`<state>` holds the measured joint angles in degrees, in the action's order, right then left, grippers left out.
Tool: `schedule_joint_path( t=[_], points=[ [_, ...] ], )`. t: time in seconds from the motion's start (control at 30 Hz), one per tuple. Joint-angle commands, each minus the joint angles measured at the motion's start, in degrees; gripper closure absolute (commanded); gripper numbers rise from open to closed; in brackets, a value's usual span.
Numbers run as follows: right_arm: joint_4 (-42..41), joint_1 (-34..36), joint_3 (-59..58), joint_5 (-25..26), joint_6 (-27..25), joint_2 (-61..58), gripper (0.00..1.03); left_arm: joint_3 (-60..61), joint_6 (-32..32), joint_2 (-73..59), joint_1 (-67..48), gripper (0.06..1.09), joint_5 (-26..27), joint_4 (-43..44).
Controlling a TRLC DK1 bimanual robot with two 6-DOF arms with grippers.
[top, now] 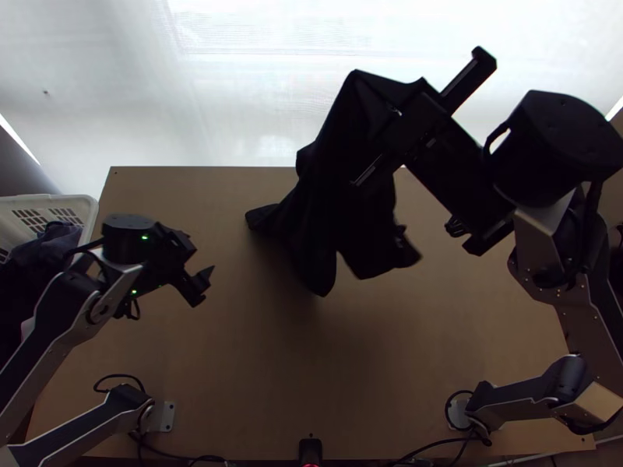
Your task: Fold the t-shirt
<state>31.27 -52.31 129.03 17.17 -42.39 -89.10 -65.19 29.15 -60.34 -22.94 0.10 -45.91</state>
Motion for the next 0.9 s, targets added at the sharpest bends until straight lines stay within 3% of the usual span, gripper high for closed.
schedule_joint_path(
  t=[0.0,0.13,0.33,0.63,0.87],
  points=[
    [1.4,2.3,-0.6,0.8,-0.8,1.4,1.00,-0.4,-1.3,-5.0,-9.2,0.10,0.3,2.8],
    [7.5,1.9,-2.7,-5.0,1.5,2.7,1.00,-2.1,-1.9,-8.0,-9.1,0.10,1.8,5.7],
    [8.0,1.6,-12.4,-5.1,1.3,8.9,1.00,-1.8,-2.2,-14.7,-5.9,0.10,2.4,12.7],
    [17.3,17.7,-21.3,-7.1,2.0,21.0,1.00,-5.6,-4.0,-28.1,1.9,0.10,11.5,20.1],
    [18.5,20.5,-30.0,-7.1,3.6,25.8,1.00,-13.7,-7.0,-45.7,4.6,0.10,17.4,20.2]
  ],
)
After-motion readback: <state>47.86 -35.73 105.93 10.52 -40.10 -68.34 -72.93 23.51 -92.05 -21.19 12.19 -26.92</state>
